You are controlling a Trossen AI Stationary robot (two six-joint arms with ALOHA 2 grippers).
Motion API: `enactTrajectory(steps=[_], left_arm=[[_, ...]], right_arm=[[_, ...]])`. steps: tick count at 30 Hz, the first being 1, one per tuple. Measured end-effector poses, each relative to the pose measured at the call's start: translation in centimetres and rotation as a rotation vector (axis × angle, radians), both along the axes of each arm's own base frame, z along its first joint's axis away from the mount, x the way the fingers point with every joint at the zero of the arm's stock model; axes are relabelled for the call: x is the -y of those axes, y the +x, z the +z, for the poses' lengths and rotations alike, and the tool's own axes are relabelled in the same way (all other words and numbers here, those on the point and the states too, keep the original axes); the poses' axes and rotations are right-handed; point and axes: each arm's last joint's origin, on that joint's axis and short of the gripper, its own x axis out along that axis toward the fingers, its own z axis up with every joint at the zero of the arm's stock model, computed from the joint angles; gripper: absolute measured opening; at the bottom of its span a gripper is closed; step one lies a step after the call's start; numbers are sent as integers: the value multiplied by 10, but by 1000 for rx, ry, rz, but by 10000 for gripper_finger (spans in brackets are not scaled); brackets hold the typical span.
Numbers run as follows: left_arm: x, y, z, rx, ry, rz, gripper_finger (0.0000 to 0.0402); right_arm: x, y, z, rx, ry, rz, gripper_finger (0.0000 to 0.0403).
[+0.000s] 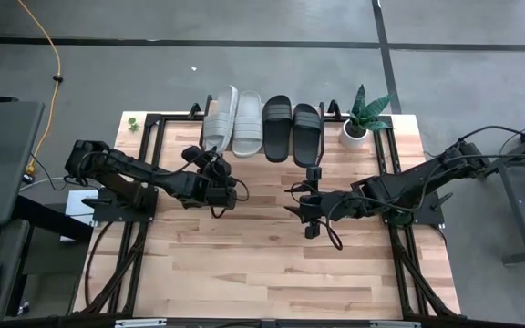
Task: Pick and place slides into the shelf
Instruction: Put the white slide on the shelf
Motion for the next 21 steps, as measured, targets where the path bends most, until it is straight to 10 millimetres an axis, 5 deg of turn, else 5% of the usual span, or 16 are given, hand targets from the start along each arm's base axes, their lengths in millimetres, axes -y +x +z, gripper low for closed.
enactTrajectory(steps=[12, 21], left_arm=[[1, 13, 19, 27, -61, -39, 220], [1, 13, 20, 18, -66, -43, 254]], right_arm=[[0, 0, 0, -1, -4, 2, 195], [0, 0, 0, -1, -4, 2, 195]])
